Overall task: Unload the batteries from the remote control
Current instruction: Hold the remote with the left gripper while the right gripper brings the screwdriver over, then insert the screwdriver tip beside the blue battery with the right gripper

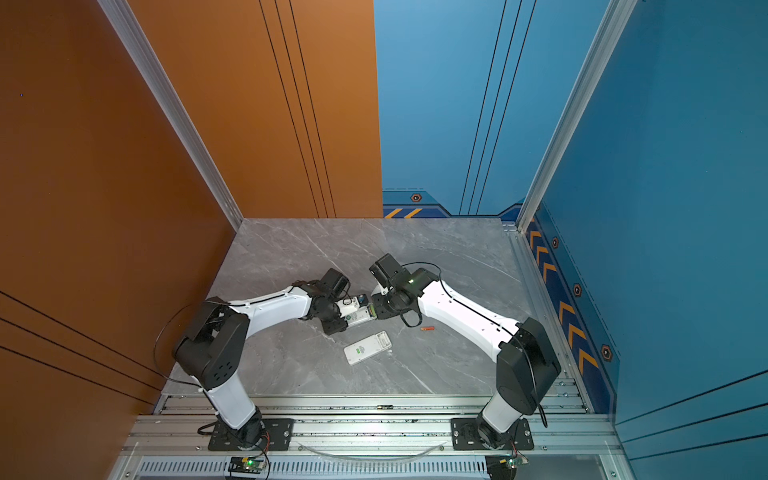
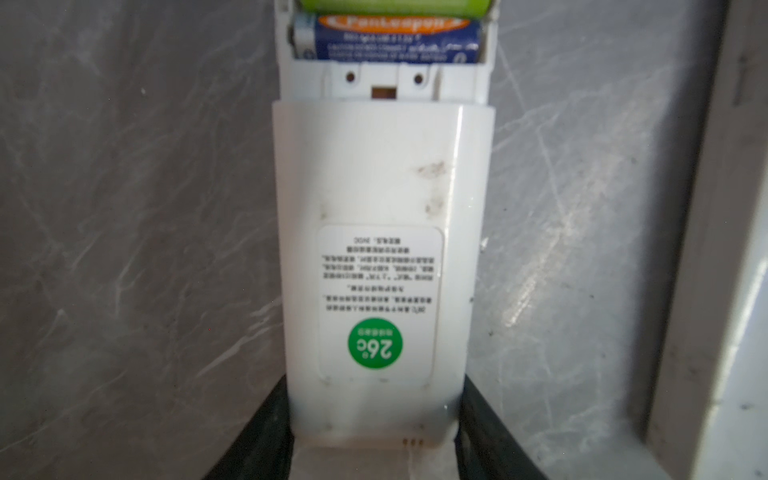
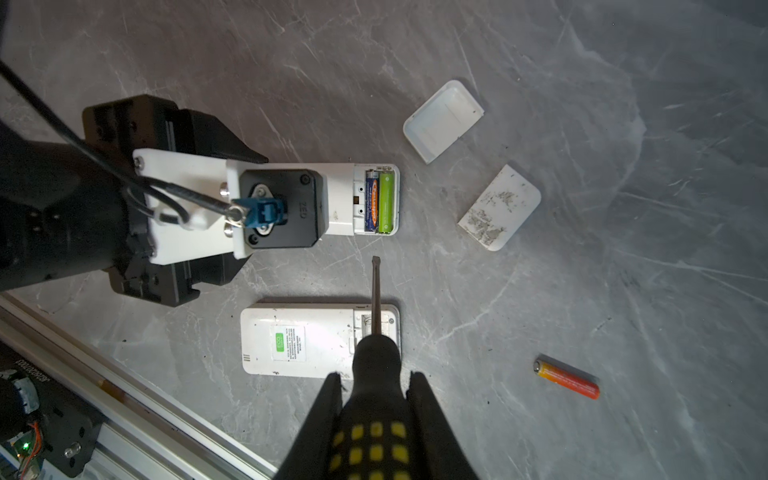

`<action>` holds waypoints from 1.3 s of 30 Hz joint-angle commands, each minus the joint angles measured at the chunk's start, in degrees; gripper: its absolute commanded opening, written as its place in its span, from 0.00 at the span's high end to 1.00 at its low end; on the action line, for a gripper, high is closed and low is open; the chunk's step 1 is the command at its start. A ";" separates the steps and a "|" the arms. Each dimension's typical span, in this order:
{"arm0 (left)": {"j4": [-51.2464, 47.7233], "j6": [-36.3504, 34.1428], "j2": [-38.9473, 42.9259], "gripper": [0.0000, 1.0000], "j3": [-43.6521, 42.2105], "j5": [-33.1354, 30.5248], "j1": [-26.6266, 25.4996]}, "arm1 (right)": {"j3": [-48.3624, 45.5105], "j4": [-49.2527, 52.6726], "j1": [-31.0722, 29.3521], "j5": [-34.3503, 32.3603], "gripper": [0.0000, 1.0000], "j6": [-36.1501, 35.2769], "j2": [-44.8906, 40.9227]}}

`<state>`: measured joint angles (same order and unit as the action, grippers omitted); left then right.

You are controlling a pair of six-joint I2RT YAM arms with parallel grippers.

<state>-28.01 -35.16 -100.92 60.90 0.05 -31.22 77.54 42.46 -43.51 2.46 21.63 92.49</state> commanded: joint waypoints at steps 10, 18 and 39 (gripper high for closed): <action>-0.73 -1.14 -1.12 0.87 -1.49 -0.14 -1.01 | 1.24 -3.12 0.78 0.19 1.00 0.82 0.63; -0.81 -1.25 -1.55 0.88 -1.18 -0.02 -1.21 | 1.06 -3.87 0.80 0.40 1.00 1.05 1.36; -0.78 -1.05 -2.43 0.89 -0.17 0.12 -1.68 | 0.02 -4.59 1.11 1.57 1.00 1.14 2.61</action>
<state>-27.99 -35.77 -100.97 60.93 -0.12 -31.94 77.58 38.76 -42.74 3.01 22.09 94.43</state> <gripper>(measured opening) 0.549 0.261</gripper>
